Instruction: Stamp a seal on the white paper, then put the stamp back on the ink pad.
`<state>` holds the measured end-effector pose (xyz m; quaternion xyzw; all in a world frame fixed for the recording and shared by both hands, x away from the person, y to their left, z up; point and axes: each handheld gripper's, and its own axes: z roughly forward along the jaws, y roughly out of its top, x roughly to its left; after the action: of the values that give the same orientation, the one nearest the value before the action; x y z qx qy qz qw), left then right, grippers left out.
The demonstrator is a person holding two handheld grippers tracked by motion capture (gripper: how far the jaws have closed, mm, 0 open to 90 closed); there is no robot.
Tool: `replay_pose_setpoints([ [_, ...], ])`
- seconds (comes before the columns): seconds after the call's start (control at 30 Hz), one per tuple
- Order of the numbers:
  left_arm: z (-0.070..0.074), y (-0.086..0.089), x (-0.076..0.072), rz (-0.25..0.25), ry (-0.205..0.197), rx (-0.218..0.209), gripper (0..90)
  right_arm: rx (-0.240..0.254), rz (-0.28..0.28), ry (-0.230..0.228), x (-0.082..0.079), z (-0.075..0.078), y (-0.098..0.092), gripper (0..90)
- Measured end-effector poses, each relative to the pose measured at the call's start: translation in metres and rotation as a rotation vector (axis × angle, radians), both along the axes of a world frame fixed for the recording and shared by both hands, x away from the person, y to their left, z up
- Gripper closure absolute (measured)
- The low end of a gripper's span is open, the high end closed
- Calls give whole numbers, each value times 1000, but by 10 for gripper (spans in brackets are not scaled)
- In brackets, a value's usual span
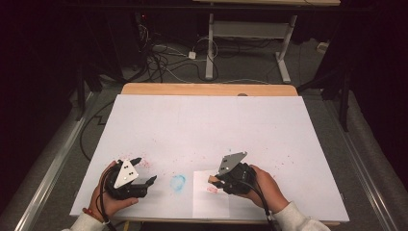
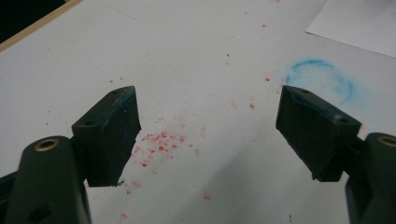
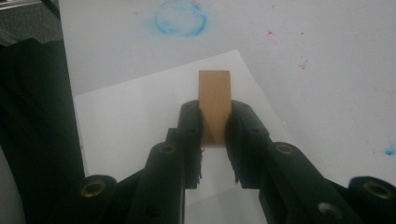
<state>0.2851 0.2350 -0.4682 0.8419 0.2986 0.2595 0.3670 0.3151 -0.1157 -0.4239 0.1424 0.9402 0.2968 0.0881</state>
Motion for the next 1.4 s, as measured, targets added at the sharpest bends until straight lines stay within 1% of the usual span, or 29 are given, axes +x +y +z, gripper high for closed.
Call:
replay_pose_setpoints([
  [0.17, -1, 2, 2, 1, 4, -5, 210, 12, -1, -11, -1, 6, -2, 756],
  [0.3, -1, 2, 2, -1, 4, -3, 210, 8, 5, -11, -2, 6, -2, 756],
  [0.33, -1, 3, 2, -5, -8, 1, 210, 9, 7, -8, -1, 6, -2, 756],
  [0.37, -1, 3, 2, -4, -10, 2, 210, 7, 7, -9, -1, 6, -2, 756],
  [0.53, -2, 3, 2, -4, -4, 7, 210, 7, 8, -8, 0, 6, -2, 756],
  [0.57, -2, 3, 2, -1, 9, 1, 210, 5, 8, -8, 0, 5, -2, 756],
  [0.67, -3, 3, 2, -4, 10, 3, 210, 0, 12, -7, 0, 5, -2, 756],
  [0.9, -2, 2, 1, -7, 10, 11, 209, 3, 1, -8, 1, 6, -6, 756],
  [0.93, -2, 2, 2, -12, -2, 15, 208, 4, -1, -10, 0, 7, -7, 756],
  [0.97, -3, 1, 2, -7, 9, 9, 208, 6, -1, -12, 0, 8, -8, 756],
  [1.1, -3, 2, 3, -6, 12, 14, 208, 7, -6, -15, 1, 10, -11, 756],
  [1.3, -3, 2, 1, -8, 10, 14, 208, 4, -15, -20, 1, 12, -17, 755],
  [1.33, -2, 2, 2, -12, -3, 18, 208, 6, -21, -22, 1, 13, -19, 756],
  [1.37, -2, 1, 1, -11, 6, 16, 208, 8, -25, -22, 1, 13, -21, 755],
  [1.4, -1, 0, 1, -13, 5, 17, 208, 5, -30, -28, 1, 13, -22, 755],
])
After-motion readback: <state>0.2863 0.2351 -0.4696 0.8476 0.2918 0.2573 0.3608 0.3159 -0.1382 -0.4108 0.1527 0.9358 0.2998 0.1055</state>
